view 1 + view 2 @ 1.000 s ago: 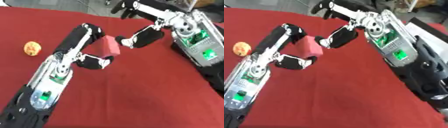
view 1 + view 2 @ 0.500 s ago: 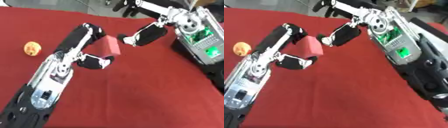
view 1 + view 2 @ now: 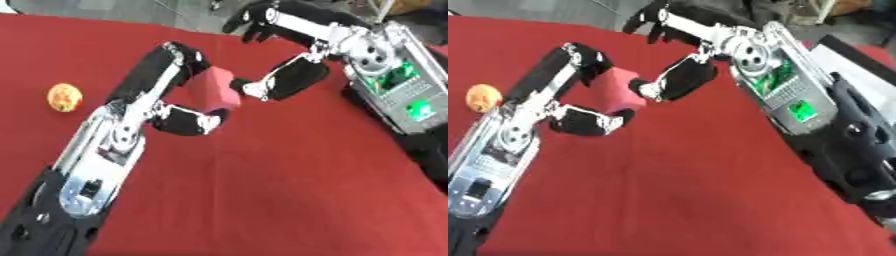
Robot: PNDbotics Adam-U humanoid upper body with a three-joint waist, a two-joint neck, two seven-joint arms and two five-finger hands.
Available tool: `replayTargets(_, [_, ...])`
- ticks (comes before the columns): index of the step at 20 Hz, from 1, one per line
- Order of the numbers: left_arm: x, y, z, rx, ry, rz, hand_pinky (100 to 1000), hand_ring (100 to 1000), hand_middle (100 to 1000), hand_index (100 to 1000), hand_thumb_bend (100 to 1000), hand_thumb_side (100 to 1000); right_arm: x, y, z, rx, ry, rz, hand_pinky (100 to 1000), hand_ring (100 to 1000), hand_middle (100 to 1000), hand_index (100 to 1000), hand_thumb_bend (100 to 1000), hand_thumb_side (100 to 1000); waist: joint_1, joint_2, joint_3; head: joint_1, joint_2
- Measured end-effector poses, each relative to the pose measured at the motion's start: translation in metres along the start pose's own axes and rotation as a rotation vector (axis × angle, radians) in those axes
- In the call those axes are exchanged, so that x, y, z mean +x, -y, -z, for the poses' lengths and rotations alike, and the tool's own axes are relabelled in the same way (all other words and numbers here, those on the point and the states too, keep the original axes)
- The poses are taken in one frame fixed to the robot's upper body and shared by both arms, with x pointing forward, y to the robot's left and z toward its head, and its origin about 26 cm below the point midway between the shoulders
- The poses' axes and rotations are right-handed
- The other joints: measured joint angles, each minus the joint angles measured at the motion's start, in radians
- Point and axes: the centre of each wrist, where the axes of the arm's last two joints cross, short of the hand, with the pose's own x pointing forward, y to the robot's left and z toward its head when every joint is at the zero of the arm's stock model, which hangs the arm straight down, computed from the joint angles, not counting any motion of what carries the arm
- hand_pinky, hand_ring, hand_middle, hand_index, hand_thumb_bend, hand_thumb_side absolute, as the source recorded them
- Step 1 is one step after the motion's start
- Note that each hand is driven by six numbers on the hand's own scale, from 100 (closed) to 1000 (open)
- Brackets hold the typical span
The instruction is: Pick up the objects with one hand, pass them to the other hand, and then place them into the box on the other side of the table.
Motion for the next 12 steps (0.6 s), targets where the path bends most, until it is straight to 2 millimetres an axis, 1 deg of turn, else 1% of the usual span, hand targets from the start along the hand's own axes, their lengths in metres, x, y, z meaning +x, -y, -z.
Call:
replayTargets(7, [0.0011, -0.0005, 0.0002, 0.009, -0.008, -0.007, 568, 478, 364, 422, 100, 100, 0.0004, -0.004, 0.0008, 0.014, 0.002, 0.001, 834, 811, 896, 868, 326, 246, 0.001, 0.0, 0.0, 0.001, 0.0])
replayTargets(12, [0.0015, -0.0022, 0.0008, 0.01, -0.012, -0.004, 567, 478, 364, 422, 100, 100, 0.0013, -0.0072, 0.0018, 0.022, 0.004, 0.005, 833, 808, 895, 867, 320, 236, 0.001, 0.0, 0.001, 0.001, 0.0])
